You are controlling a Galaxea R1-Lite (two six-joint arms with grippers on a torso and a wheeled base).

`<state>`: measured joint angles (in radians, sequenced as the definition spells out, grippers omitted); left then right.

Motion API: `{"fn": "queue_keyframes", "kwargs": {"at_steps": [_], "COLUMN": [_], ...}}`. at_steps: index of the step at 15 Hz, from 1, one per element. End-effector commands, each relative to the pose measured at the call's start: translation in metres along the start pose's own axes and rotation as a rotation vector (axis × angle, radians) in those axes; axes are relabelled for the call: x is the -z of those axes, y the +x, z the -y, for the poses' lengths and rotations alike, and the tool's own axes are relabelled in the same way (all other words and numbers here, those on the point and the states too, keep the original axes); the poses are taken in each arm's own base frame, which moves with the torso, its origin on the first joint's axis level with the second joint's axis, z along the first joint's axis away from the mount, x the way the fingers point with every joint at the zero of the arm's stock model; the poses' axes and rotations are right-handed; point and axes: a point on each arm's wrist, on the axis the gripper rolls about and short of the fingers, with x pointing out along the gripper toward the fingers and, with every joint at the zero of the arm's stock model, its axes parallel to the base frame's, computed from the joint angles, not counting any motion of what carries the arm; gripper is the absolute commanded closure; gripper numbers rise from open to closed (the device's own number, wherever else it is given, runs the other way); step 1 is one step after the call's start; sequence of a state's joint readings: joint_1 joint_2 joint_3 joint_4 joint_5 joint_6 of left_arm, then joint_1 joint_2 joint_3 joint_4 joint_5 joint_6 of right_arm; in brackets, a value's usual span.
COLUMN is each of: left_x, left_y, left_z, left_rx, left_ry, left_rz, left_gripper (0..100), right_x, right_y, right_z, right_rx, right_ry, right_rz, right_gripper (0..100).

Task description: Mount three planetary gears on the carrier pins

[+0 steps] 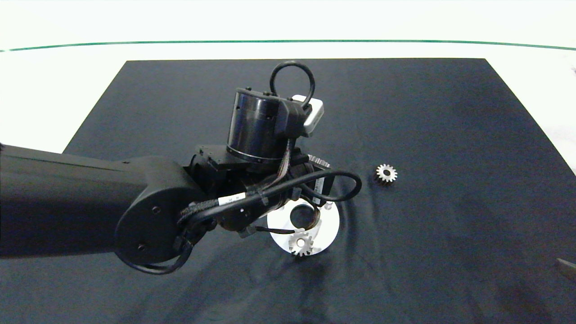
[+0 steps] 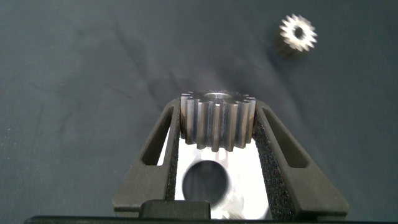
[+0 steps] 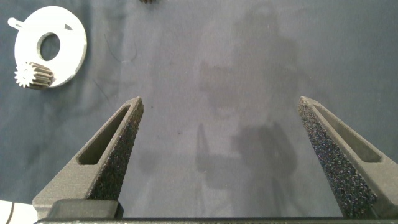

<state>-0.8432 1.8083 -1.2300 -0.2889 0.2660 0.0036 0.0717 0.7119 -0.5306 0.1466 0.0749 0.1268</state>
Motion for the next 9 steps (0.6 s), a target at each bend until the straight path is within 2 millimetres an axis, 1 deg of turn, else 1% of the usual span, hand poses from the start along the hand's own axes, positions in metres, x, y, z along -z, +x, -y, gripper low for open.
{"fn": "queue_keyframes", "kwargs": {"at_steps": [1, 2, 3, 5, 6, 7, 8, 9], "left_x": [0.023, 0.022, 0.02, 0.016, 0.016, 0.018, 0.022, 0.03], "left_y": [-0.007, -0.011, -0.014, -0.017, -0.018, -0.02, -0.019, -0.019], "left_z": [-0.021, -0.026, -0.028, -0.038, -0.04, -0.041, -0.046, -0.057], "left_rx": [-0.032, -0.034, -0.026, -0.035, -0.038, -0.038, -0.048, -0.065], "left_ry": [-0.01, -0.014, -0.019, -0.029, -0.032, -0.03, -0.034, -0.04], "left_rz": [-0.023, -0.018, -0.007, 0.017, 0.018, 0.013, 0.006, 0.007], "left_gripper": [78, 78, 78, 78, 78, 78, 78, 78], "right_x": [0.001, 0.001, 0.001, 0.001, 0.001, 0.001, 0.001, 0.001], "right_y": [0.0, 0.0, 0.0, 0.0, 0.0, 0.0, 0.0, -0.001], "right_z": [0.0, 0.0, 0.0, 0.0, 0.0, 0.0, 0.0, 0.0], "right_rx": [0.0, 0.0, 0.0, 0.0, -0.001, -0.001, -0.001, -0.001], "right_ry": [0.001, 0.001, 0.001, 0.001, 0.0, 0.0, 0.0, 0.0], "right_rz": [-0.005, -0.002, -0.004, -0.002, 0.0, 0.001, 0.0, 0.003], "right_gripper": [0, 0, 0, 0, 0, 0, 0, 0]}}
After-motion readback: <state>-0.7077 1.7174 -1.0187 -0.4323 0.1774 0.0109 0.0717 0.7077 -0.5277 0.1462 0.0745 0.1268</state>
